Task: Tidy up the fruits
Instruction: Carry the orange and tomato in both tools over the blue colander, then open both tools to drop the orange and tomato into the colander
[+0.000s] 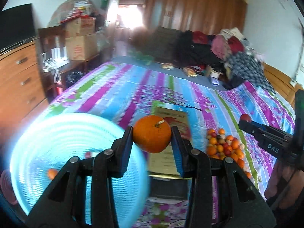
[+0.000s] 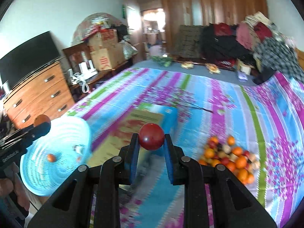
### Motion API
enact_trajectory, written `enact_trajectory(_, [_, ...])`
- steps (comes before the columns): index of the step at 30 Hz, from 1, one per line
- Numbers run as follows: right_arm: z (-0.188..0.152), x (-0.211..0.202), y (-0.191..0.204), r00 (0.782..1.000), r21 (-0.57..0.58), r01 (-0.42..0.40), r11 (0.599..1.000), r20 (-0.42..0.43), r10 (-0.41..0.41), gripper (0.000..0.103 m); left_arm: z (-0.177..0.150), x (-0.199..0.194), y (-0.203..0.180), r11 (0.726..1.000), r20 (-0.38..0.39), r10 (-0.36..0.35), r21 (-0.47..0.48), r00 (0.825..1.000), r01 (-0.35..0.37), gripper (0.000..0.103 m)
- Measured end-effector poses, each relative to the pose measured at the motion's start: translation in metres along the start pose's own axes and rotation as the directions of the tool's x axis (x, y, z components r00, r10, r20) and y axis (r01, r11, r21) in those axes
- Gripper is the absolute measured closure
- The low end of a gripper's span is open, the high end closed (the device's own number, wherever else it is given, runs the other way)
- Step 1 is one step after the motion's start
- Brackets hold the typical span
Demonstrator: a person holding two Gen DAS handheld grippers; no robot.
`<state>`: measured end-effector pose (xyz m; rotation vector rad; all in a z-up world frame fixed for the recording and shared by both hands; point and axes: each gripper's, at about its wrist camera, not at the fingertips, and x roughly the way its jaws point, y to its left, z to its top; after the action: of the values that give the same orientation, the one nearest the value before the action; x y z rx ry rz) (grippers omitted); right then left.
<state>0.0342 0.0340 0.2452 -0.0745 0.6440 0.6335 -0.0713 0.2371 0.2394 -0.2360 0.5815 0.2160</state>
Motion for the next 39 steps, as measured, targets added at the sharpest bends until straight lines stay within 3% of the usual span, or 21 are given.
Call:
enact_trajectory(11, [0.023,0.031,0.131,0.984,-0.126,-0.169,0.977,-0.073,0.161,0.076,-0.003,-0.020,0.089,0.984,-0.034,0.116,-0.129,0.993,-0.119,0.063])
enact_trajectory(19, [0.011,0.071,0.193,0.946,-0.169,-0.265,0.949,-0.238,0.222,0.076,-0.023,-0.009,0.136,0.965,-0.164,0.118,-0.212,0.979,-0.152,0.063])
enact_trajectory(24, [-0.001,0.096,0.211,0.908,-0.147,-0.309,0.940,-0.339,0.245,0.076,-0.038,-0.001,0.149,0.960,-0.245,0.093,-0.235,0.965,-0.153,0.063])
enact_trajectory(31, [-0.020,0.116,0.217,0.880,-0.141,-0.307,0.941,-0.418,0.224,0.075,-0.047,0.000,0.160,0.956,-0.294,0.077,-0.251,0.953,-0.155,0.063])
enact_trajectory(39, [-0.030,0.127,0.221,0.867,-0.139,-0.303,0.943,-0.450,0.213,0.075,-0.052,0.004,0.166,0.955,-0.323,0.058,-0.258,0.944,-0.147,0.063])
